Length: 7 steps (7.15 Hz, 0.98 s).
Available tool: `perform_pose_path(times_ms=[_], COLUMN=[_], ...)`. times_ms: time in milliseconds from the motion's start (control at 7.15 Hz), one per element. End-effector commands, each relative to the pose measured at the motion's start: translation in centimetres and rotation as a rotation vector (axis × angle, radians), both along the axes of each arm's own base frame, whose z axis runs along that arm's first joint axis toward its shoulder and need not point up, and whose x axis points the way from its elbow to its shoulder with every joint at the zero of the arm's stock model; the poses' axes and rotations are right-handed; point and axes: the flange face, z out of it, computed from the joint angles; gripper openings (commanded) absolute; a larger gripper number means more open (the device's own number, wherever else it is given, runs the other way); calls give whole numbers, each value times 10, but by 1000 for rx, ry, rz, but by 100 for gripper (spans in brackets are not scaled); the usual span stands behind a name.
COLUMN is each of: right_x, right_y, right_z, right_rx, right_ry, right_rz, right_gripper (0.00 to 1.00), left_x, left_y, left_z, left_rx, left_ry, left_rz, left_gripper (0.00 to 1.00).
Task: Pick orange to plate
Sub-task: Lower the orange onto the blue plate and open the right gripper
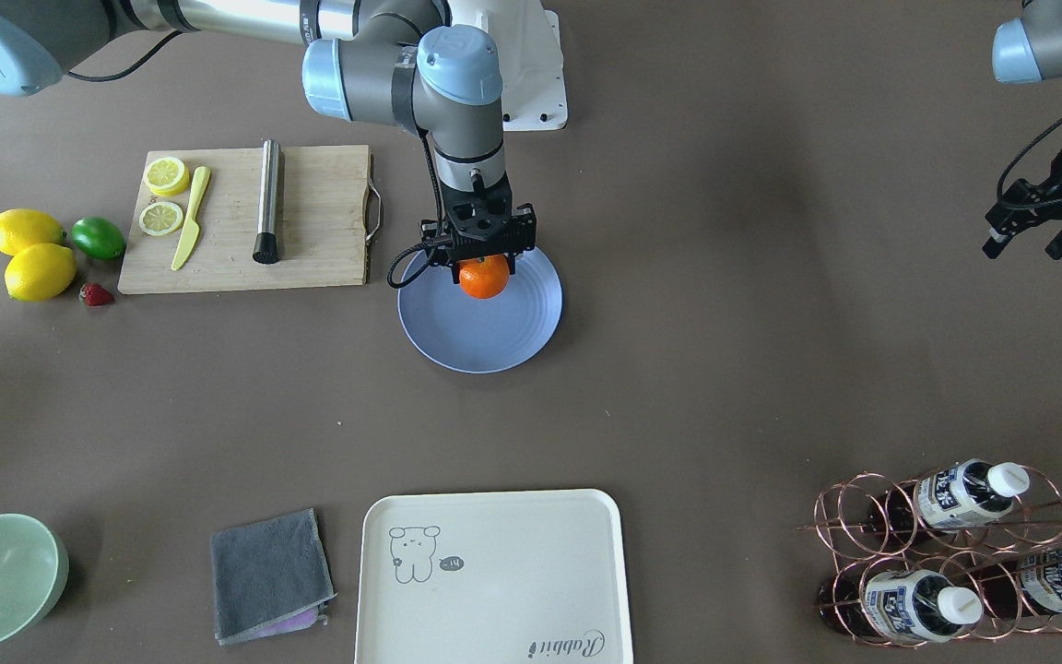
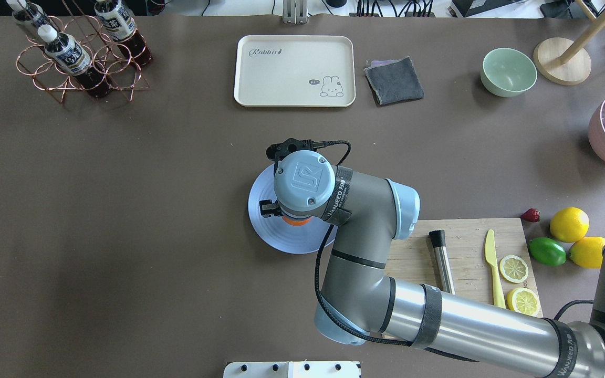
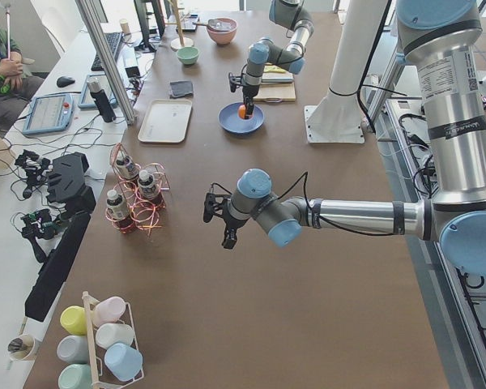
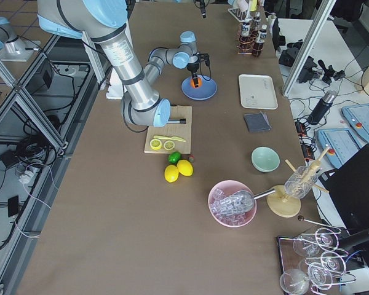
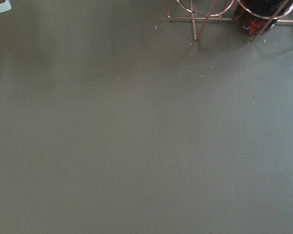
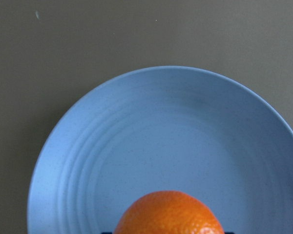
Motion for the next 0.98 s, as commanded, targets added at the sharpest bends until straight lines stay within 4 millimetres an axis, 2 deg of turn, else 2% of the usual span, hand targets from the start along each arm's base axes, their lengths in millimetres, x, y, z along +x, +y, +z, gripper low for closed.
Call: perform_pose_path(times_ms=[0, 420, 559, 699, 839], right_x=[-7, -18, -17, -17, -16], right_y=[-3, -10, -11, -11, -14], right_z=[9, 29, 29, 28, 22], right_rx=[6, 0, -2, -2, 20], right_ry=[26, 69, 68, 67, 64], right_rz=[6, 16, 20, 27, 35], right_gripper=[0, 0, 13, 99, 100], left_x=[-1, 0, 1, 1, 1], left_y=[0, -1, -2, -3, -3], left_z=[2, 3, 4, 4, 3], left_rx=[-4, -4, -5, -5, -5], left_ry=[-1, -1, -2, -2, -2], left_rz=[-1, 0, 0, 0, 0], left_gripper=[98, 98, 98, 98, 98])
